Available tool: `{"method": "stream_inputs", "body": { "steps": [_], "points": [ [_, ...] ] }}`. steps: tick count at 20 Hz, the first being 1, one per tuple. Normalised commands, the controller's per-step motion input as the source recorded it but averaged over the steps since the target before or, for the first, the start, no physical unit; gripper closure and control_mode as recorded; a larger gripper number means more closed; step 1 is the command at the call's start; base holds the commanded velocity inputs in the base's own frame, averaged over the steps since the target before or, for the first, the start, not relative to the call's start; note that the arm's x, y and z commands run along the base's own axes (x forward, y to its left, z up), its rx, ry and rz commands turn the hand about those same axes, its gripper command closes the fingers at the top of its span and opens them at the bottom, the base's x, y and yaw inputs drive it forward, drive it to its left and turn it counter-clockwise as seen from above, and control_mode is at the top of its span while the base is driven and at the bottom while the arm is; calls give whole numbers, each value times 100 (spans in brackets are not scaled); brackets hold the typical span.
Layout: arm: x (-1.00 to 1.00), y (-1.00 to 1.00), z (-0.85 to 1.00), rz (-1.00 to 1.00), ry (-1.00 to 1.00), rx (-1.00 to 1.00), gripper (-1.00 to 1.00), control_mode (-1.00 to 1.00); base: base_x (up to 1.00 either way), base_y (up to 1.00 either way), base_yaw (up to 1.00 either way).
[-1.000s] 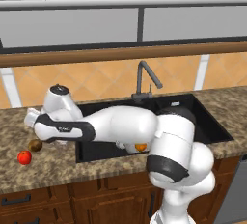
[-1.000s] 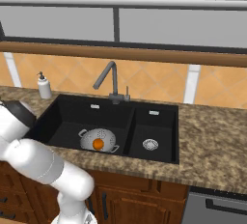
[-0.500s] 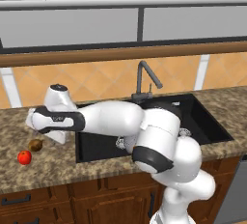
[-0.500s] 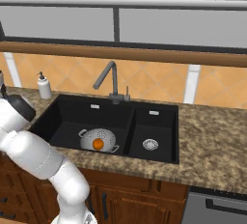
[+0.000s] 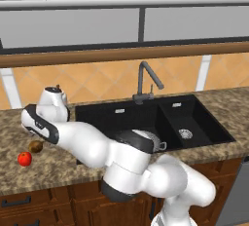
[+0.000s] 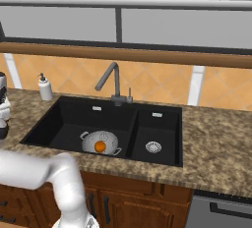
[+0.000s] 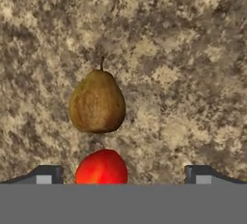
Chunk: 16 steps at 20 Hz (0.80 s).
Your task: Put the colander in the sink, put the pear, apple, orange in the colander, and turn on the sink faucet and pour water over the colander.
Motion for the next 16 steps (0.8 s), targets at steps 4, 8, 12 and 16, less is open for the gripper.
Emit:
{"method": "stream_inputs", "body": {
  "steps": [4, 8, 12, 16],
  "points": [
    [18, 20, -25, 0, 0, 0, -100, -100, 0, 0, 0],
    [4, 12, -33, 0, 0, -1, -100, -100, 0, 0, 0],
    [13, 9, -24, 0, 0, 0, -100, -100, 0, 0, 0],
    [22, 3, -24, 0, 0, 0, -100, -100, 0, 0, 0]
  ]
}}
